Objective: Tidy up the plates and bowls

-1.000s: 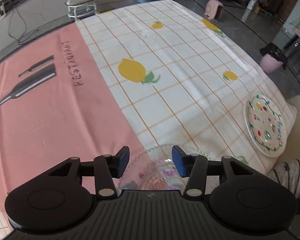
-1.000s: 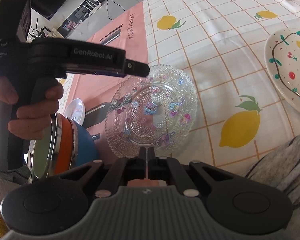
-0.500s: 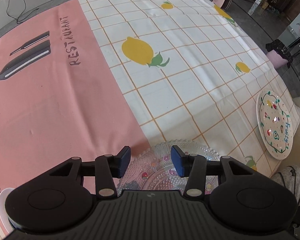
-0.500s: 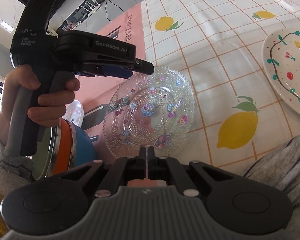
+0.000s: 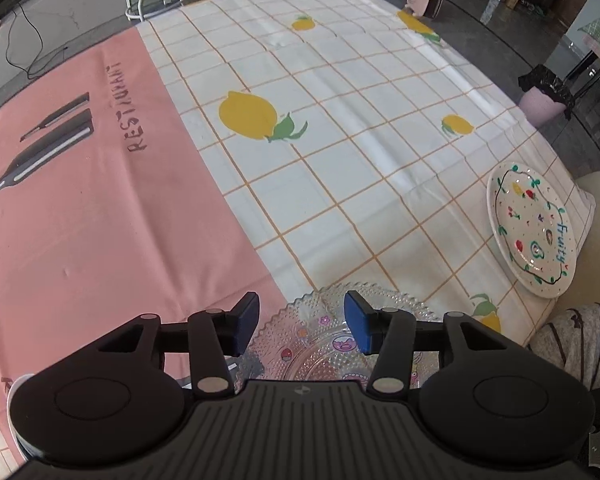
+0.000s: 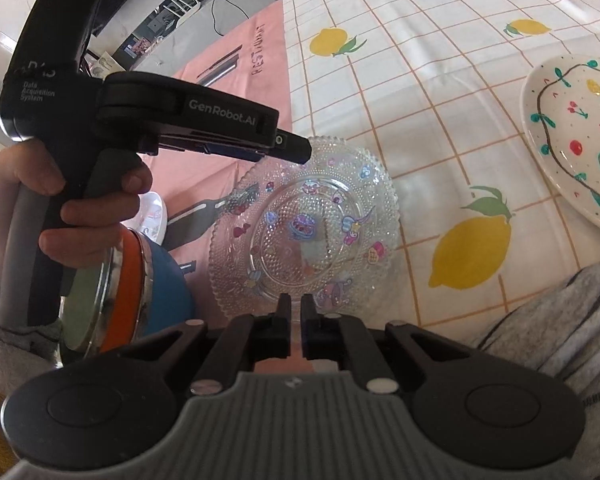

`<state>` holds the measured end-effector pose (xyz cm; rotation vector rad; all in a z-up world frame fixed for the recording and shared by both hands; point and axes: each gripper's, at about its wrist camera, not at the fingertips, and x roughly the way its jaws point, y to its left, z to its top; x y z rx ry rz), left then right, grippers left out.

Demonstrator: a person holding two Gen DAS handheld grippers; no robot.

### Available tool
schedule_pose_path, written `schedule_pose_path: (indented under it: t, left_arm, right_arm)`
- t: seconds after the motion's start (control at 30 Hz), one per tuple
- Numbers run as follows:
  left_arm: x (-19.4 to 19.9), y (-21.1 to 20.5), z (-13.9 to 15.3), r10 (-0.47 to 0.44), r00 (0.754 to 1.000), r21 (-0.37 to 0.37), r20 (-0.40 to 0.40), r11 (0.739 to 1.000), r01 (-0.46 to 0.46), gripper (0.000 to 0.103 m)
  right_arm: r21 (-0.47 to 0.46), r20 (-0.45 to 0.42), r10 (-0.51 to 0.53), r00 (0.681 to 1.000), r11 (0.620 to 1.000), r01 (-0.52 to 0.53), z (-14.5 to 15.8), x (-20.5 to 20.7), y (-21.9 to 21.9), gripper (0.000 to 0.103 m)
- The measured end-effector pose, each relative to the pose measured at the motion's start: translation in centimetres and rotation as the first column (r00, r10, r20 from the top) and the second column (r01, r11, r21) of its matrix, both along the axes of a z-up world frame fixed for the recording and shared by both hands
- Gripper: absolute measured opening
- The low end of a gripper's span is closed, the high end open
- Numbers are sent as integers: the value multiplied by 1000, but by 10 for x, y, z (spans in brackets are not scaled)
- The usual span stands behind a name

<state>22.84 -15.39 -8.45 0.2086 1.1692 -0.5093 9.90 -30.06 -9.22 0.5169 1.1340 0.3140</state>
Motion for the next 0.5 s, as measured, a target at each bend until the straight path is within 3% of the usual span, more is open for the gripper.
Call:
schedule_pose_path:
  t: [0.03, 0.13, 0.33, 0.5]
  left_arm:
    - [-5, 1, 7, 8, 999, -8, 32, 1000, -7, 62]
    - [-19, 4, 23, 11, 995, -12, 101, 1000, -10, 65]
    - [-46, 9, 60, 15, 982, -5, 186, 1000, -15, 67]
    - [-56, 4, 86, 45, 981, -52, 187, 998, -36, 69]
  right_arm:
    - [13, 10, -6, 1000, 1000, 6, 1, 0, -2, 8]
    - [26, 49, -31, 998, 999, 30, 8, -3, -8, 33]
    - [26, 126, -107, 986, 994, 105, 32, -8, -24, 37]
    - [-35, 179, -226, 958, 971, 235, 66, -5, -53, 40]
